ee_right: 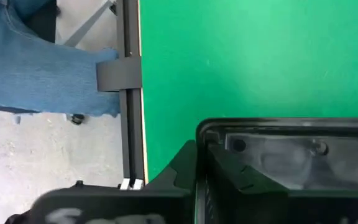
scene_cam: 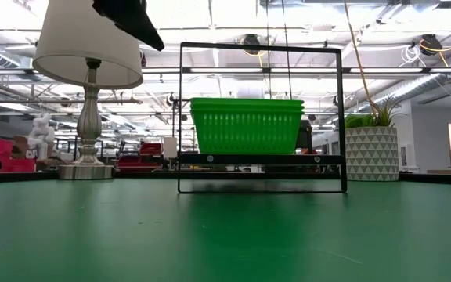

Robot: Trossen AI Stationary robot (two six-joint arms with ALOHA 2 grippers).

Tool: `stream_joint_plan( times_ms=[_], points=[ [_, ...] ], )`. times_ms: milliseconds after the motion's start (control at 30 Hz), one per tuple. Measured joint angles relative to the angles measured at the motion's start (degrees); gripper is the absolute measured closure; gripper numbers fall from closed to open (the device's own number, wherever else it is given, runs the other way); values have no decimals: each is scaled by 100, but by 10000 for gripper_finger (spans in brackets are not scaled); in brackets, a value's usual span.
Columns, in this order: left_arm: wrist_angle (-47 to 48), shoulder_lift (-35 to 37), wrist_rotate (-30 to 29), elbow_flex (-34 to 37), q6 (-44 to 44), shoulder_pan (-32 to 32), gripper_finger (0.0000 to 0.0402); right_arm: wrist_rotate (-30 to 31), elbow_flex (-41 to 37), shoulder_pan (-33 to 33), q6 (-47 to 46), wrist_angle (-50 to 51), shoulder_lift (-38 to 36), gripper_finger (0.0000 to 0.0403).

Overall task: Stack baskets on shelf by color
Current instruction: Stack the black bin on the black bin on the shelf

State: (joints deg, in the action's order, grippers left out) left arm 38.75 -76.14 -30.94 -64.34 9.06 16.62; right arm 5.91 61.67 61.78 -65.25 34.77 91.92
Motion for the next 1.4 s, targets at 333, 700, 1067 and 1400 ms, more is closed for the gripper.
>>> stream_joint_plan(
  times_ms=[333,700,1067,1400],
  points=[
    [152,0,-2,0,-255,-2,245,7,215,-413,383,1607,-511,398],
    [688,0,-15,0,-273,-15,245,1380,1299,-1058,2626,4312,-1071,402],
    [786,0,-59,0,-260,-15,245,2993,1370,-1966,6151,4762,-2079,402],
    [784,0,-59,0,-66,0,245,3468,1370,-3276,10590,3553,-2577,403]
  ],
)
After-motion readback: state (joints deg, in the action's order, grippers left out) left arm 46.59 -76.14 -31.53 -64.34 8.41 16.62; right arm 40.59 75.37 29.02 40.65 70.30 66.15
